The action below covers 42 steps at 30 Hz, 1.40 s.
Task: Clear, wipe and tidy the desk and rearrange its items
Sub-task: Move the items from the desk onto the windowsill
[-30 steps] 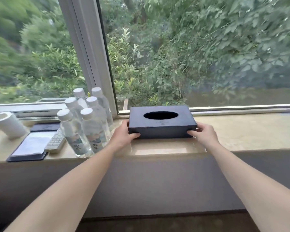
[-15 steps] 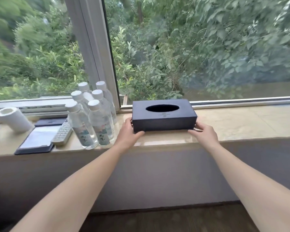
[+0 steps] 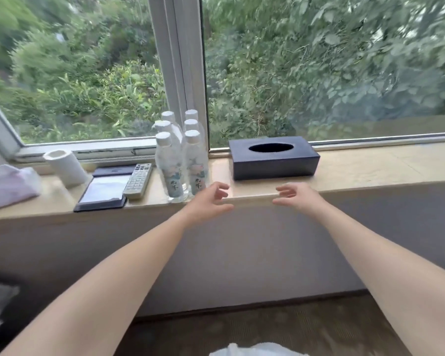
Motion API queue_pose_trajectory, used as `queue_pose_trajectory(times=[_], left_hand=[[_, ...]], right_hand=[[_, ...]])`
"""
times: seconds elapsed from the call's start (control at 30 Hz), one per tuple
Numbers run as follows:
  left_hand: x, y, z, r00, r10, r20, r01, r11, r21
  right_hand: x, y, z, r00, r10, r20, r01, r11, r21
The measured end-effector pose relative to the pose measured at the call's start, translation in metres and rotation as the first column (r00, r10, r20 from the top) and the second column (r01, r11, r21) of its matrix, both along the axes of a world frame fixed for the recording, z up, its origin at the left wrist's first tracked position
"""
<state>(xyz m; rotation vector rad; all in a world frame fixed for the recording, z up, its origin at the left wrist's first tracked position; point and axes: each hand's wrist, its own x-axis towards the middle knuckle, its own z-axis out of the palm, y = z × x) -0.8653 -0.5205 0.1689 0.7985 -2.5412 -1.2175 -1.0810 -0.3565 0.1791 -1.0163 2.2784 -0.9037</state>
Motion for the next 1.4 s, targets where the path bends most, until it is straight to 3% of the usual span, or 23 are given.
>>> queue_pose_trajectory(times=[0.2, 0.37, 0.5, 0.6, 0.73, 1.0, 1.17, 1.4], left_hand=[[0.111, -0.02, -0.001, 0.997, 0.056, 0.048, -0.054, 0.998, -0.044], [0.223, -0.048, 0.006, 0.957, 0.236, 0.17, -0.204, 0.961, -0.185], [0.31, -0.058, 0.017, 0.875, 0.388, 0.289, -0.278, 0.893, -0.354], [0.372, -0.056, 0.025, 0.794, 0.476, 0.378, -0.27, 0.833, -0.483], [0.452, -0.046, 0.021, 0.669, 0.588, 0.455, -0.274, 0.764, -0.584], [0.58, 0.008, 0.016, 0.396, 0.768, 0.504, -0.538, 0.639, -0.55], [0.639, 0.041, 0.017, 0.199, 0.87, 0.45, -0.743, 0.434, -0.51], [0.688, 0.097, 0.012, -0.148, 0.906, 0.397, -0.882, 0.061, -0.467]], right_hand=[[0.092, -0.031, 0.0, 0.988, 0.157, -0.008, -0.156, 0.987, 0.046], [0.178, -0.086, 0.004, 0.929, 0.369, -0.014, -0.366, 0.926, 0.096], [0.252, -0.139, 0.014, 0.839, 0.541, -0.052, -0.536, 0.839, 0.093], [0.314, -0.178, 0.022, 0.706, 0.691, -0.152, -0.671, 0.722, 0.169], [0.397, -0.218, 0.019, 0.417, 0.853, -0.315, -0.795, 0.51, 0.328], [0.56, -0.262, 0.018, -0.032, 0.905, -0.425, -0.905, 0.155, 0.396], [0.644, -0.287, 0.016, -0.241, 0.882, -0.406, -0.901, -0.048, 0.43], [0.755, -0.309, 0.011, -0.436, 0.825, -0.358, -0.871, -0.288, 0.398]])
